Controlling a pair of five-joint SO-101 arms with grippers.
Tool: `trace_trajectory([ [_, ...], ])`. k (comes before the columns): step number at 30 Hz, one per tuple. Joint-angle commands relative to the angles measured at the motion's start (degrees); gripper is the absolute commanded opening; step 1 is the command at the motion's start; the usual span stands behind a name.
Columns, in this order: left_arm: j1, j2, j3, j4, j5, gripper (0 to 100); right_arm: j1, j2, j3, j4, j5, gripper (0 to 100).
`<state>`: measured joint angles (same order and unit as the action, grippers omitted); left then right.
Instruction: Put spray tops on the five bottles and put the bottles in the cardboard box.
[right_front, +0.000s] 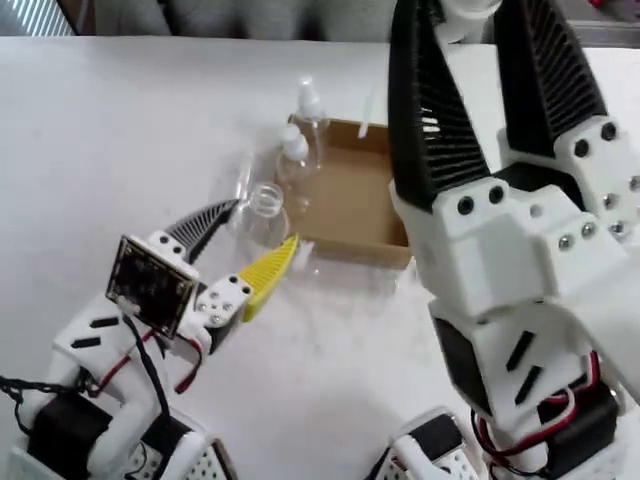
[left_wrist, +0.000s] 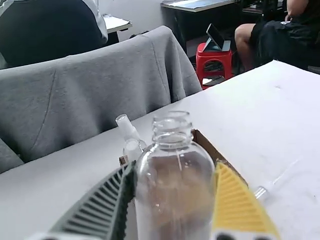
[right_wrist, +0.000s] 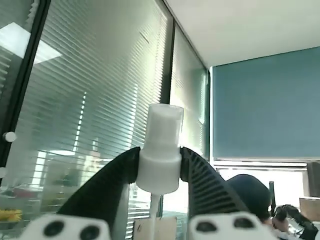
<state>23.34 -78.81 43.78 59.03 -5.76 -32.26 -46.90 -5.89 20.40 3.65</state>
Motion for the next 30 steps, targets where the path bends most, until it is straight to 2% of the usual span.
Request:
trace_trajectory([
  [1,-2.24,-8.48,3.96,-3.6,0.62,2,-3.74,2.68,-3.25,5.32,0.7,1.5],
  [5,-3.56,-19.21,11.25,-5.71,0.79,2,-6.11,5.14,-3.08,6.02,0.7,1.5],
  [8,-3.56,-22.02,15.74,-7.56,0.79,2,-7.34,7.69,-3.16,5.93,0.7,1.5],
  [13,-3.56,-22.73,17.85,-11.43,0.79,2,-12.26,11.12,-3.16,4.62,0.7,1.5],
  [19,-3.56,-22.73,18.2,-11.6,0.88,2,-12.97,13.41,-2.99,4.35,-0.62,1.5],
  [22,-3.56,-22.73,19.43,-12.4,4.84,2,-12.97,12.53,-3.16,4.44,-4.75,1.5],
  [25,-5.05,-22.73,22.59,-16.79,8.97,2,-12.97,10.24,-1.23,5.67,-5.36,1.5],
  [30,-8.66,-22.81,25.41,-20.92,8.79,2,-12.97,4.7,8.26,2.15,-5.45,1.5],
])
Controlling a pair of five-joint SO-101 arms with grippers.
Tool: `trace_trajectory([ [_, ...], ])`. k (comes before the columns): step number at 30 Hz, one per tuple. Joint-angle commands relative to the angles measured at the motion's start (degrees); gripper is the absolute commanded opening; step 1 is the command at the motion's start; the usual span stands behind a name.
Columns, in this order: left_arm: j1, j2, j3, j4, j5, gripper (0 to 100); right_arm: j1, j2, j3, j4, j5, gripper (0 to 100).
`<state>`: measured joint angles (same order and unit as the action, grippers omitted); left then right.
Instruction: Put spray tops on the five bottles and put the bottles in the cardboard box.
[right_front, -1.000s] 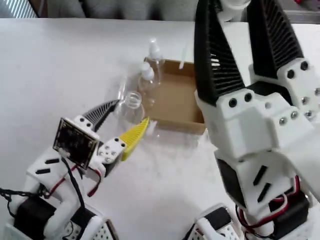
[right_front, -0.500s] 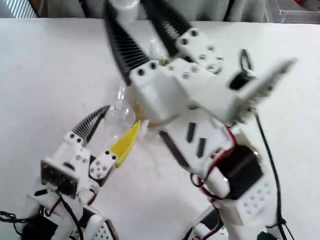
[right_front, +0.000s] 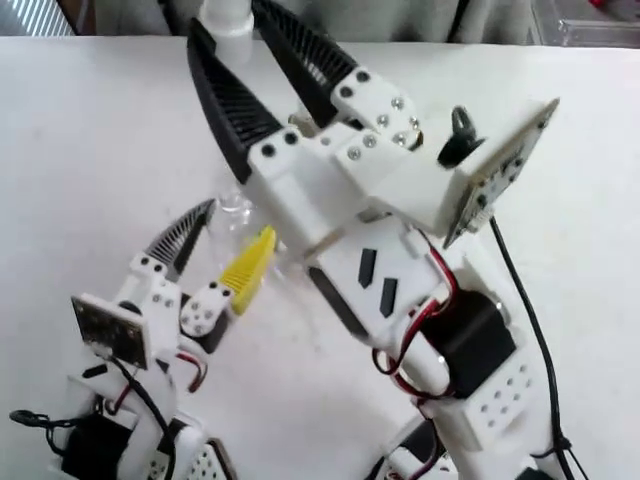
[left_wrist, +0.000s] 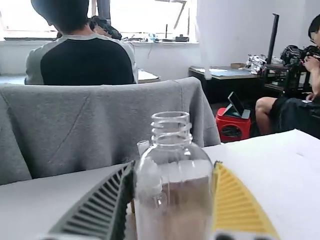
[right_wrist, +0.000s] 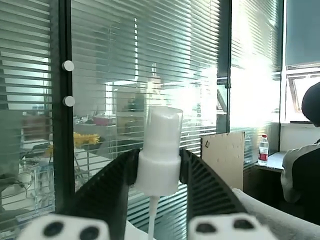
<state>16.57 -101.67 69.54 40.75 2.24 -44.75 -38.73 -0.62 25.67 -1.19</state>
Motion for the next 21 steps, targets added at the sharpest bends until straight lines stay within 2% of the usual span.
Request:
trace_trajectory([
  [1,-1.98,0.04,-0.35,-2.73,0.79,2,-0.48,-4.35,5.01,-4.79,-0.62,1.5],
  [9,-1.54,0.04,-0.18,-2.55,0.26,2,-0.48,-3.65,10.99,-14.37,-0.44,1.5],
  [16,-1.54,0.04,-0.09,-2.55,0.26,2,-0.48,2.86,4.13,-14.29,-0.44,1.5],
  [21,-1.8,0.04,-0.09,-2.55,-0.35,2,-1.1,3.3,5.54,-14.29,-0.53,1.5],
])
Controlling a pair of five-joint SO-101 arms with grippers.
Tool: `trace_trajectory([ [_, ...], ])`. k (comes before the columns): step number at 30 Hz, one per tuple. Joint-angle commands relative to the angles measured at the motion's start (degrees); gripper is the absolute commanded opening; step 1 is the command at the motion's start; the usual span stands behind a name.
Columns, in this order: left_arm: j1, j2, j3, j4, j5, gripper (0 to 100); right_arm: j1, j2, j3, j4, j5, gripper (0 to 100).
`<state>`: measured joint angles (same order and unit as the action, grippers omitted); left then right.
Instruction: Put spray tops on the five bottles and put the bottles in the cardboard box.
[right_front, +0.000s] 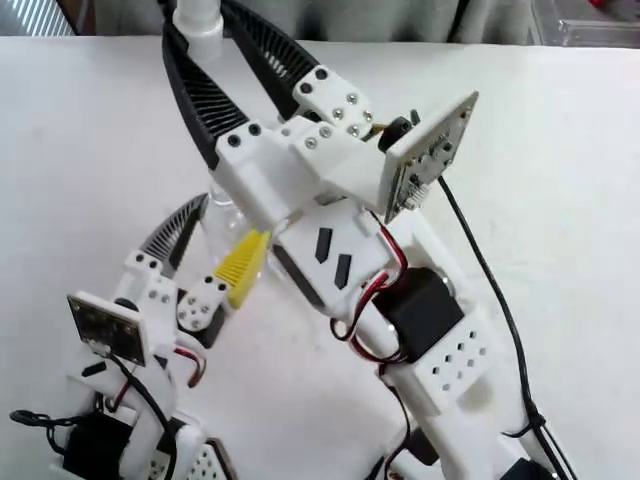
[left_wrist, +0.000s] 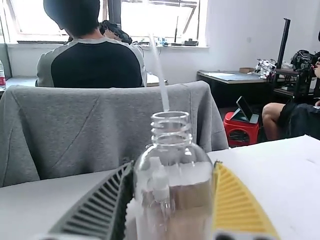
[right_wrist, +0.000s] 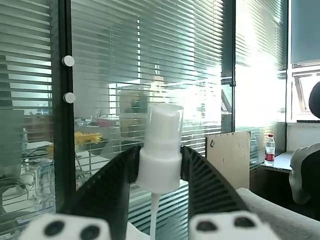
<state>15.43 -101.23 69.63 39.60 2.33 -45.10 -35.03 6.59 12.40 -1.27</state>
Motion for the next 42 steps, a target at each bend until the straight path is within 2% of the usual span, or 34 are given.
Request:
trace_trajectory([
  [1,-0.75,-0.4,-0.18,-1.41,-0.44,2,-0.75,-0.57,-0.88,-1.01,-0.44,1.5],
  [28,-0.92,-0.4,-0.18,-1.41,-0.35,2,-1.89,-17.71,27.87,-0.66,-0.18,1.5],
  [37,-0.92,-0.4,-0.26,-1.41,-0.26,2,-3.03,-18.59,28.4,8.75,-0.35,1.5],
  [39,-0.92,-0.4,-0.26,-1.41,-0.26,2,-3.3,-18.59,28.4,10.33,-0.44,4.0],
  [42,-0.92,-0.4,-0.26,-1.41,-0.26,2,-4.26,-18.59,28.4,10.86,-0.44,14.9],
])
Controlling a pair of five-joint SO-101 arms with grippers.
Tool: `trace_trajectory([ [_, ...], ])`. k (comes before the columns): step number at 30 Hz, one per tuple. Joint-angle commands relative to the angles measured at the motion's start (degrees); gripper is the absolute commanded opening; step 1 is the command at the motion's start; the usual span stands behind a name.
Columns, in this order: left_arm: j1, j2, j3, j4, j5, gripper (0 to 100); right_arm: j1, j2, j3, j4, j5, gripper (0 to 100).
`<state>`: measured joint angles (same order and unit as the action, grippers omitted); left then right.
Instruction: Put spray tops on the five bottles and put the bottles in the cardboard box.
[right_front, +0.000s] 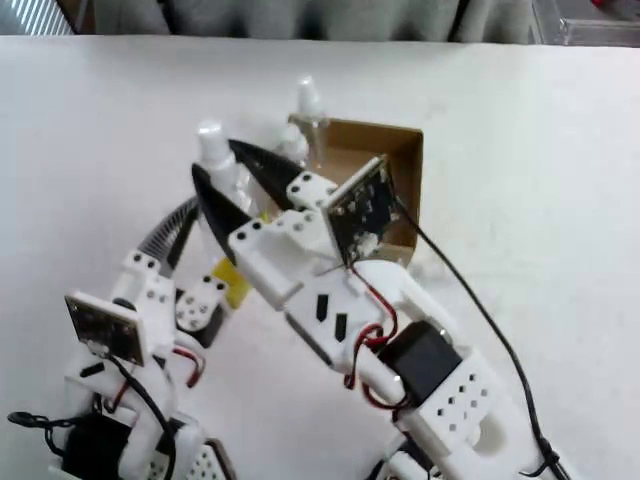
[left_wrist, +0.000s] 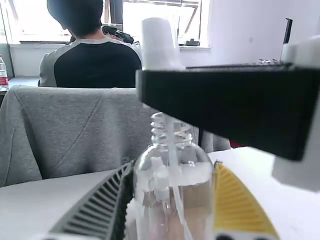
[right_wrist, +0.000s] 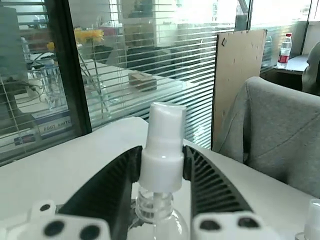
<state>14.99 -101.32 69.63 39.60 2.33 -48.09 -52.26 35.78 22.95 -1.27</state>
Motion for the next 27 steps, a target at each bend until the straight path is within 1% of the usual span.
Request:
trace_trajectory([
  [1,-0.48,-0.31,-0.26,-1.41,-0.26,2,-1.36,-1.36,-0.88,0.75,-0.44,18.2],
  [3,-0.48,-0.31,-0.26,-1.41,-0.26,2,-1.45,-1.36,-2.2,2.77,-0.53,20.6],
  [6,-0.48,-0.31,-0.26,-1.41,-0.26,2,-2.59,-1.36,-5.98,6.73,-0.53,20.0],
  [12,-0.48,-0.31,-0.26,-1.41,-0.18,2,-3.65,-0.84,-18.9,16.31,-2.37,20.1],
  [17,-0.48,-0.31,-0.26,-1.41,-0.09,2,-3.38,-0.57,-27.6,20.18,-2.2,19.7],
  [19,-0.48,-0.31,-0.26,-1.41,-0.09,2,-2.77,0.75,-29.89,20.53,-2.11,16.3],
  [22,-0.48,-0.31,-0.26,-1.32,-0.09,2,1.19,5.14,-33.05,20.79,-2.37,1.4],
  [23,-0.48,-0.31,-0.26,-1.23,-0.09,2,2.24,7.08,-34.2,20.88,-2.46,1.1],
  [25,-0.48,-0.31,-0.62,0.0,-0.09,2,3.82,11.03,-36.57,20.97,-2.46,5.3],
  [27,-0.48,-0.4,-0.62,0.0,-0.09,2,4.18,14.81,-39.38,20.97,-2.55,3.9],
])
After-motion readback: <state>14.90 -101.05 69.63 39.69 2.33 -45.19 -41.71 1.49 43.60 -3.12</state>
